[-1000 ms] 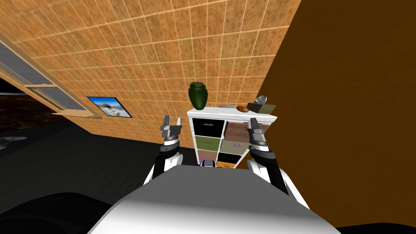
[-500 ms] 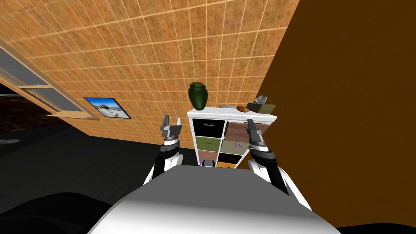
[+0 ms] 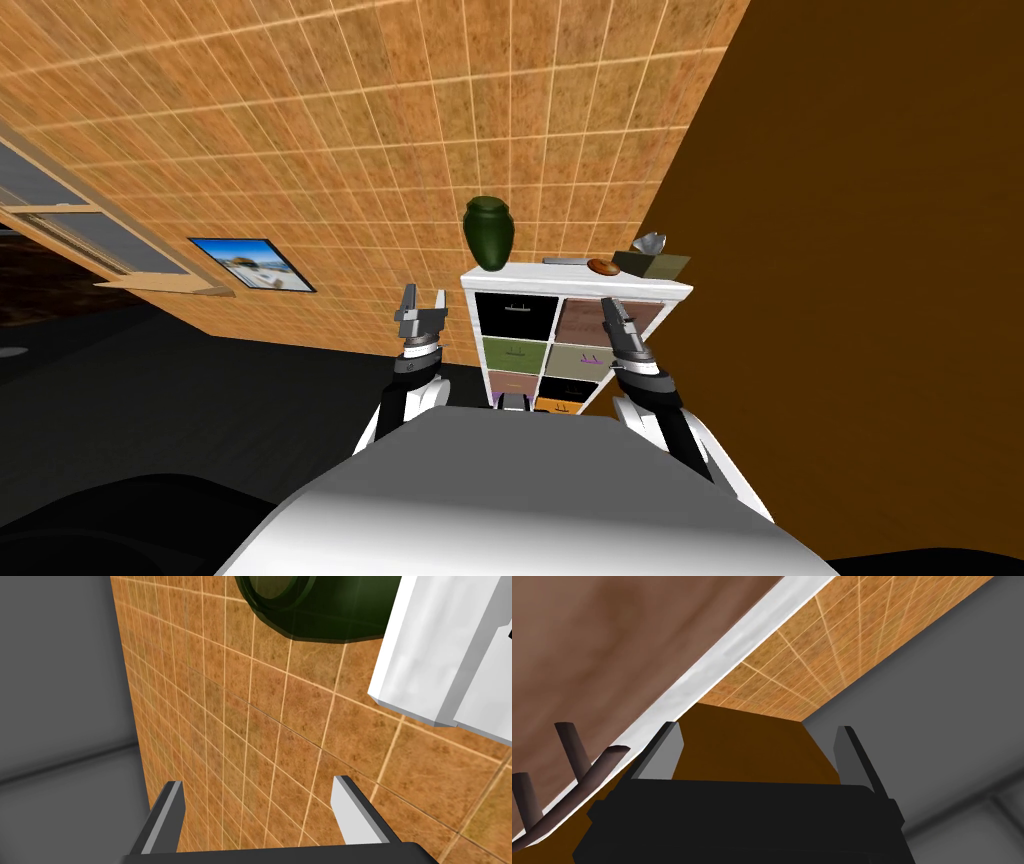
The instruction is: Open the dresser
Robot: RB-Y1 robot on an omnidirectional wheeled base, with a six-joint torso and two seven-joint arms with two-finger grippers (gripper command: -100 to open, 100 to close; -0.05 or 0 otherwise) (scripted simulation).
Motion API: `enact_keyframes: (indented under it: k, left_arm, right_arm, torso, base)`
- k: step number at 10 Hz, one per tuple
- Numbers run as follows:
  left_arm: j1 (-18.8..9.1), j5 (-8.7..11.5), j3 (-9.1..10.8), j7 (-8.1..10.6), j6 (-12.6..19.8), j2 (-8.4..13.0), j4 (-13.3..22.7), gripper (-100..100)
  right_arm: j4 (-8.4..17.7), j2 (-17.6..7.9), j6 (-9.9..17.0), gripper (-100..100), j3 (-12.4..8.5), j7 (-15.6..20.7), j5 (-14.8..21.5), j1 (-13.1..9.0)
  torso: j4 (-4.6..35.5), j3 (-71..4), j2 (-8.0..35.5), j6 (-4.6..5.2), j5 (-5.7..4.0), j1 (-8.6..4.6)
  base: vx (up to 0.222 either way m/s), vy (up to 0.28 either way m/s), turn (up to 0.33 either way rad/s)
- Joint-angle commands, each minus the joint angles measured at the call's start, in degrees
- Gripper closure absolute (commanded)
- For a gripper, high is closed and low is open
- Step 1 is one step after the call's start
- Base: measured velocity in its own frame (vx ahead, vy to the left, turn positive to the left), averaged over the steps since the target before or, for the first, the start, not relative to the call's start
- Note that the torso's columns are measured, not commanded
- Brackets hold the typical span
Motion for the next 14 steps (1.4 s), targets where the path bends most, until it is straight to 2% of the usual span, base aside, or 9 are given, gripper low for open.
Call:
enact_keyframes:
  k: [1, 2, 3, 8, 9, 10, 14]
  left_arm:
    - [0.01, 0.0, 0.0, 0.0, 0.0, 0.0, 0.0, 0]
    - [0.0, 0.0, 0.0, 0.0, 0.0, 0.0, 0.0, 0]
    - [0.0, 0.0, 0.0, 0.0, 0.0, 0.0, 0.0, 0]
    - [0.0, 0.0, 0.0, 0.0, 0.0, 0.0, 0.0, 0]
    - [0.0, 0.0, 0.0, 0.0, 0.0, 0.0, 0.0, 0]
    - [0.01, 0.0, 0.0, 0.0, 0.0, 0.0, 0.0, 0]
    - [0.0, 0.0, 0.0, 0.0, 0.0, 0.0, 0.0, 0]
  right_arm:
    - [2.26, -1.01, -1.23, -100, -0.2, 3.3, 0.64, 0.43]
    - [3.39, -1.81, -2.78, -100, -0.73, 5.49, 1.33, 0.49]
    - [3.39, -1.81, -2.78, -100, -0.73, 6.9, 1.33, 0.49]
    - [3.39, -1.81, -2.78, -100, -0.73, 6.9, 1.33, 0.49]
    - [4.61, -2.55, -4.42, -100, -1.3, 9.86, 2.06, 0.55]
    - [4.61, -2.55, -4.42, -100, -1.3, 10.69, 2.06, 0.55]
    - [4.61, -2.55, -4.42, -100, -1.3, 10.69, 2.06, 0.55]
  torso:
    - [0.15, -0.14, -0.05, 0.16, 0.13, -0.06]
    - [0.18, -0.12, 0.0, 0.19, 0.11, -0.15]
    - [0.14, -0.06, 0.02, 0.2, 0.04, -0.22]
    - [0.23, -0.03, 0.11, 0.25, 0.05, -0.31]
    - [0.23, -0.06, 0.08, 0.24, 0.06, -0.31]
    - [0.2, -0.05, 0.06, 0.35, 0.03, -0.28]
    - [0.24, 0.02, 0.19, 0.28, -0.02, -0.47]
  base:
    - [0.015, 0.022, -0.062]
    - [0.012, 0.016, -0.047]
    - [0.008, 0.012, -0.034]
    - [-0.003, -0.004, 0.012]
    - [0.015, 0.021, -0.061]
    - [0.027, 0.037, -0.107]
    - [-0.002, -0.003, 0.01]
